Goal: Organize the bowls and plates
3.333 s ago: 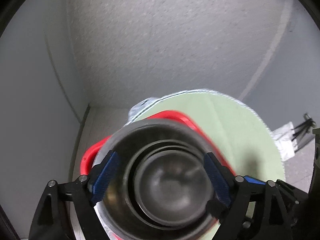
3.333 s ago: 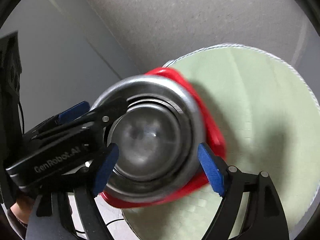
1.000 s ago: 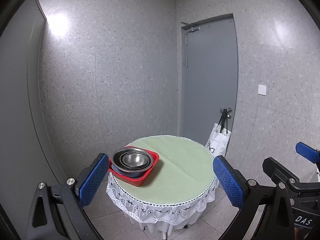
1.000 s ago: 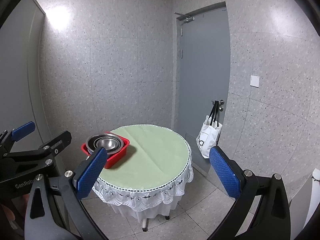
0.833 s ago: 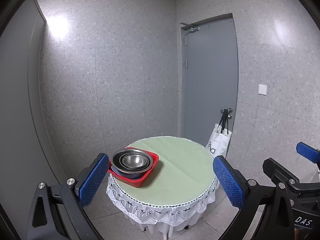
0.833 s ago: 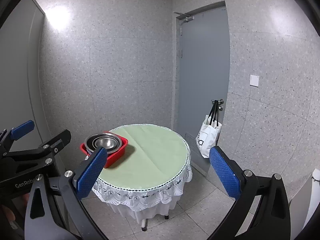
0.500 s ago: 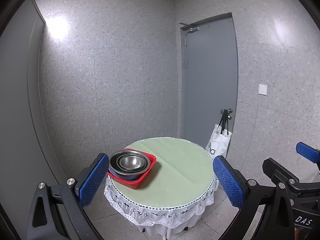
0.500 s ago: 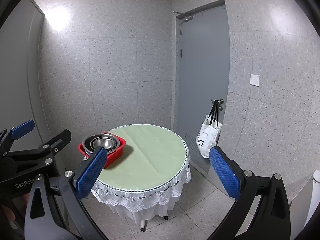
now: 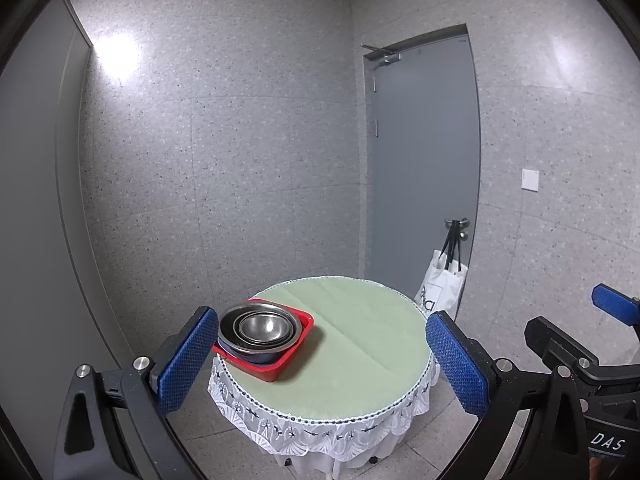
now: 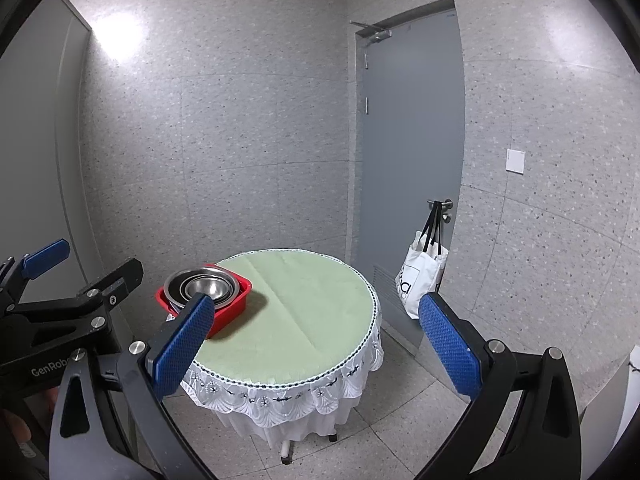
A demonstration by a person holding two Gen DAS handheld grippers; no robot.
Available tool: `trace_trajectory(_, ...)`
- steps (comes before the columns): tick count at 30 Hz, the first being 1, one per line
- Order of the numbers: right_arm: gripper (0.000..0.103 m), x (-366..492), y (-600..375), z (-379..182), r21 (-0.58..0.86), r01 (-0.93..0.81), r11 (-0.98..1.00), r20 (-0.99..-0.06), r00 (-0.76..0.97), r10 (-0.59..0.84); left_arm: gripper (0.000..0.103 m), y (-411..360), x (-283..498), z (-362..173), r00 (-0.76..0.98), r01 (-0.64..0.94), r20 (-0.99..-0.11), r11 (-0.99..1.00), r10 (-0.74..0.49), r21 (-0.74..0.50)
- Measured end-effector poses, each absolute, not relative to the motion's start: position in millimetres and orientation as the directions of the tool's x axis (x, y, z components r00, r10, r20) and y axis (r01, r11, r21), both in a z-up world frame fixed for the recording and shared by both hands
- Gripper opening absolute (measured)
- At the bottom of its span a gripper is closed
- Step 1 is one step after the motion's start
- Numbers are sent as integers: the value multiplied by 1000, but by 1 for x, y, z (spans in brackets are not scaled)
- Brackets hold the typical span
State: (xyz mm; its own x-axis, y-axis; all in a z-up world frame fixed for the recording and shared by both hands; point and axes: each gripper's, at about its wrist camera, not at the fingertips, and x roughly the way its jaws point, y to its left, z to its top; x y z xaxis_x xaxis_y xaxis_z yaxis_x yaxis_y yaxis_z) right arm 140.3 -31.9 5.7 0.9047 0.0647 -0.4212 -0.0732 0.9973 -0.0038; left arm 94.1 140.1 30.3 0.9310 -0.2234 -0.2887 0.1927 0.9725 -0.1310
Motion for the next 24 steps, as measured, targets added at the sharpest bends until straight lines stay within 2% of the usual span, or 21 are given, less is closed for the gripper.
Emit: trace_trajectory(24,103,151,-40,3,-6,-74,997,-422,904,65,102,141,117,17,934,203,-275,972,-229,-120)
